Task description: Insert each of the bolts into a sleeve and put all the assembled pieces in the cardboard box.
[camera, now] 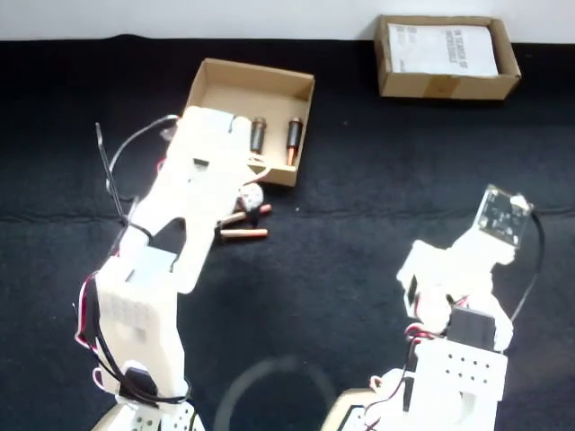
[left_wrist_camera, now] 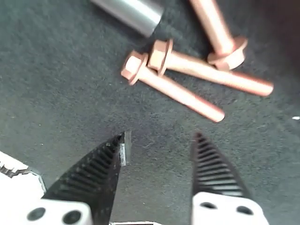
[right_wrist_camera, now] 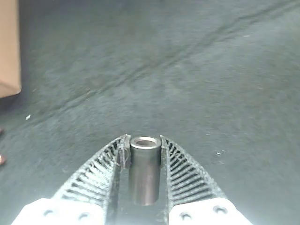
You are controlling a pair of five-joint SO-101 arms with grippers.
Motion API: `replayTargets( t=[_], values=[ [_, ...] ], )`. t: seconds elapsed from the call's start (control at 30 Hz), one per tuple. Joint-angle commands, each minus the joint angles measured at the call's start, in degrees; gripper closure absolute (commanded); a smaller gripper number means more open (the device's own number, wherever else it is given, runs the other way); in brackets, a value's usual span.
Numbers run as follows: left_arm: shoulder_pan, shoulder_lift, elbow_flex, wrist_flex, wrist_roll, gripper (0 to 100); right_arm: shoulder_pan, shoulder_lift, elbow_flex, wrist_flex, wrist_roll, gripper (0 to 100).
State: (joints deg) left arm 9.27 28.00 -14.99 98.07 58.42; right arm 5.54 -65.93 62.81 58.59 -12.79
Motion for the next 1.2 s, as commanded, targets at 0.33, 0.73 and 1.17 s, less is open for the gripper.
replayTargets(
  t=[0.33,0.73,1.17],
  values=[
    [0.0,-3.2,9.7,-5.9,6.3,91,-7.6,-1.3,-3.0,-0.7,0.4,99.2],
    [0.4,-3.2,9.5,-10.3,9.0,91,-7.8,-1.3,-2.6,0.8,0.6,99.2],
    [0.6,-3.3,9.5,-10.4,9.0,70,-7.9,2.4,-3.1,0.6,0.7,99.2]
  ],
)
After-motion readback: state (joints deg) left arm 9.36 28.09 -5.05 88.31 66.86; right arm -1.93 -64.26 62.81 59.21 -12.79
